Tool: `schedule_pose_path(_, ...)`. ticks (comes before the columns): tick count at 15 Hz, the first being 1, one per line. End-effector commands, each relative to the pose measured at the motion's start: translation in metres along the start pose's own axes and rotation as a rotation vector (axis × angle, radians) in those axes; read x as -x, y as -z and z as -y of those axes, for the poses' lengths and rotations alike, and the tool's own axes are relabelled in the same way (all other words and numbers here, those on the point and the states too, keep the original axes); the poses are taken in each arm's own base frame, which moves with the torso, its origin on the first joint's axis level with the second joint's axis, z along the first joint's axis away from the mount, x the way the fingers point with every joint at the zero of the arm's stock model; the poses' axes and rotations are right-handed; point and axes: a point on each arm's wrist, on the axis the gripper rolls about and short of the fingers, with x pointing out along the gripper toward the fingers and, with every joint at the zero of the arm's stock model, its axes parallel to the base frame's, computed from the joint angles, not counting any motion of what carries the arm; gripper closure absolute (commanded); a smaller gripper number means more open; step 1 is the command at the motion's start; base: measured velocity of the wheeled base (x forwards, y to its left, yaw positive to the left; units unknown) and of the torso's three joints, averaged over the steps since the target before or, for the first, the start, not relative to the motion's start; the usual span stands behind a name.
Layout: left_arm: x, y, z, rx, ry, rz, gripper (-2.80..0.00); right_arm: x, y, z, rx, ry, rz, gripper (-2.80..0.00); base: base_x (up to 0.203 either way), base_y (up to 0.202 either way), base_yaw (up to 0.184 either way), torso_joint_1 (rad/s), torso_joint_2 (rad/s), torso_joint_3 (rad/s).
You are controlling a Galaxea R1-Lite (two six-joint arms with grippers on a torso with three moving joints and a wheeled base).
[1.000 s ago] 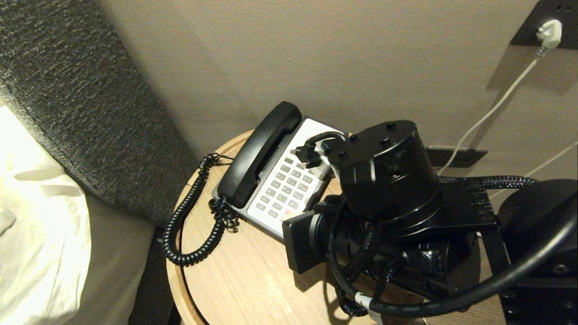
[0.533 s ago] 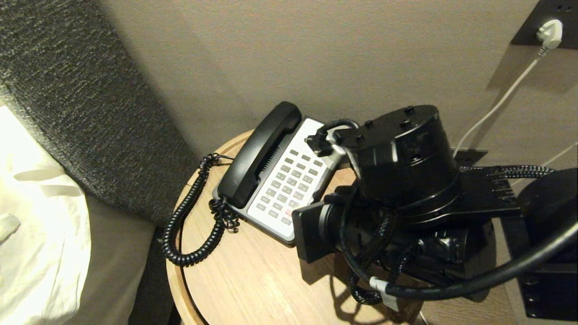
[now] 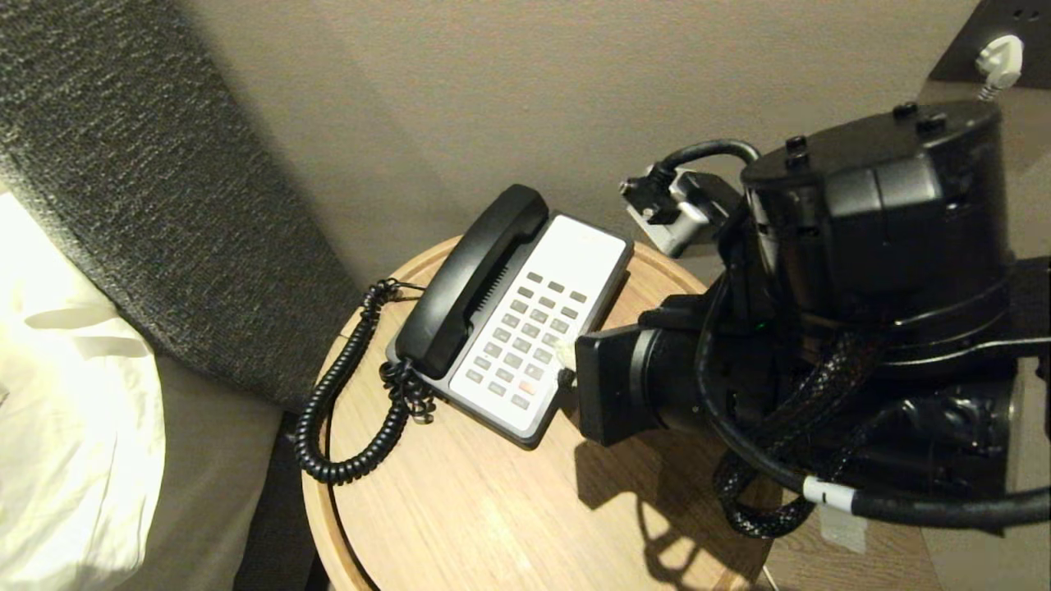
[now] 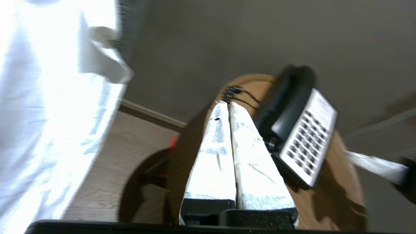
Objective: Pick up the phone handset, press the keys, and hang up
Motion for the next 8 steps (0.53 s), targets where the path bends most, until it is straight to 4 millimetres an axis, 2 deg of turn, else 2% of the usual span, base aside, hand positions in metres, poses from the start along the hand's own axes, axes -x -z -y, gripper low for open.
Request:
schedule_pose_path(1,0.008,-0.001,-0.003,-0.018,-0.08,0.044,0.0,0.009,-0.004,0.002,-0.006,-0.004,0.016,0.0,0.0,0.0,0.0,0.0,0.0,0.0)
schedule_pose_path(4,0.04,0.01,-0.01,-0.045,-0.197,0.074,0.0,0.02,-0.006,0.005,-0.015,-0.012,0.038,0.0,0.0,0.0,0.0,0.0,0.0,0.0)
schedule_pose_path(6,0.064,0.026,-0.014,-0.062,-0.279,0.081,0.0,0.025,-0.007,0.007,-0.017,-0.013,0.047,0.0,0.0,0.0,0.0,0.0,0.0,0.0)
schedule_pose_path(8,0.073,0.046,-0.023,-0.078,-0.35,0.049,0.0,0.027,-0.011,0.006,-0.021,-0.018,0.059,0.0,0.0,0.0,0.0,0.0,0.0,0.0)
